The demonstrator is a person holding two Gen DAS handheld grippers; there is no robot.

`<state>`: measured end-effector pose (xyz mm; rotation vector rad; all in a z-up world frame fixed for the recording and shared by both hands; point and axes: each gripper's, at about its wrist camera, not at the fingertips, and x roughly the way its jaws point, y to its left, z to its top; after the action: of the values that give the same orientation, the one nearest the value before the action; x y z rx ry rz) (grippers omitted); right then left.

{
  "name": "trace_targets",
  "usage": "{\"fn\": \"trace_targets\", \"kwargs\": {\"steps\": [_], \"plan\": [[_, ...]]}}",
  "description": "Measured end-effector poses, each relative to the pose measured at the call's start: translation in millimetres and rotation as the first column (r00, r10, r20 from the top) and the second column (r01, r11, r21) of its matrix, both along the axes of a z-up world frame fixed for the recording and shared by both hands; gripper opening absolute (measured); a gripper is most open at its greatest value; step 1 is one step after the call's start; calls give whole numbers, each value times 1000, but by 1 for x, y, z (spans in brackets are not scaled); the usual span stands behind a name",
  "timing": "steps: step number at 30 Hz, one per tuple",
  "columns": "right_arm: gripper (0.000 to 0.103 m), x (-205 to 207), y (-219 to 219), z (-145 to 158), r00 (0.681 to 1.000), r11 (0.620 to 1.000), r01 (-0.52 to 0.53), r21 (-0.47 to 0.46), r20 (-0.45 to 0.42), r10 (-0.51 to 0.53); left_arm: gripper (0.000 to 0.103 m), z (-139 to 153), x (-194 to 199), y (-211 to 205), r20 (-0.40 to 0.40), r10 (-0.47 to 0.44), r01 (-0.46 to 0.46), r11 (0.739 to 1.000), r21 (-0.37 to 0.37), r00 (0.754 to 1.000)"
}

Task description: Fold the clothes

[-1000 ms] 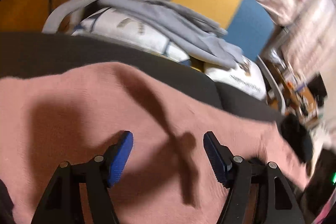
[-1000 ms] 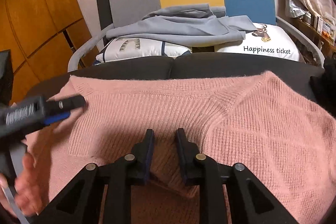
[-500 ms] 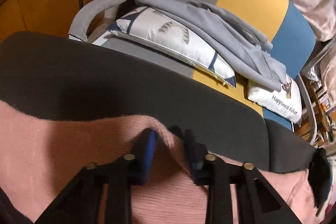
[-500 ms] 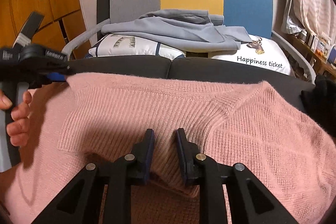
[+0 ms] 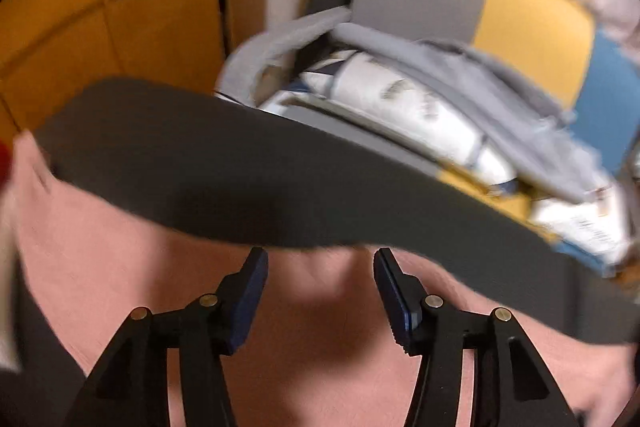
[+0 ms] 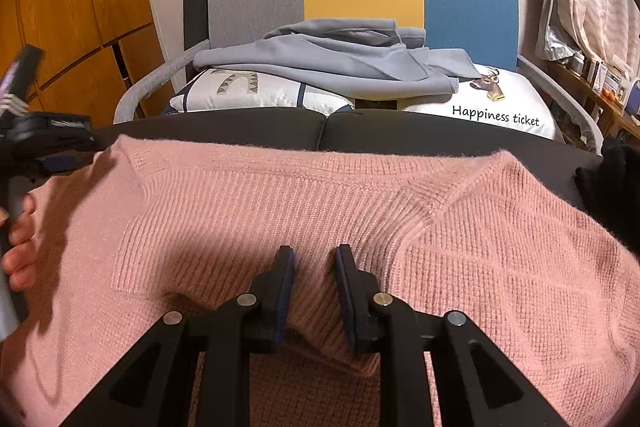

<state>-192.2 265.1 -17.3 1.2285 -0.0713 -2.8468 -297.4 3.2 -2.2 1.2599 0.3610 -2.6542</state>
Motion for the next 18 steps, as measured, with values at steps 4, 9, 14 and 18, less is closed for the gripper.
{"fn": "trace_targets", "kwargs": {"steps": [4,9,14,18], "plan": [[21,0,-1,0,1000,1000,0,7,0,0,59,8,30,57,-34,-233,231,971,-62,972],[21,0,0,0,1000,1000,0,0,0,0,64,-9,49,95,21,-334,335,938,-93,942],[21,-1,0,0,1000,1000,1,-5,2,-1,103,-21,55,75,2,-256,255,961,-111,967],[24,-1,4,6,999,999,-24,-48,20,25,103,-21,57,72,-6,-239,237,966,-107,971]]}}
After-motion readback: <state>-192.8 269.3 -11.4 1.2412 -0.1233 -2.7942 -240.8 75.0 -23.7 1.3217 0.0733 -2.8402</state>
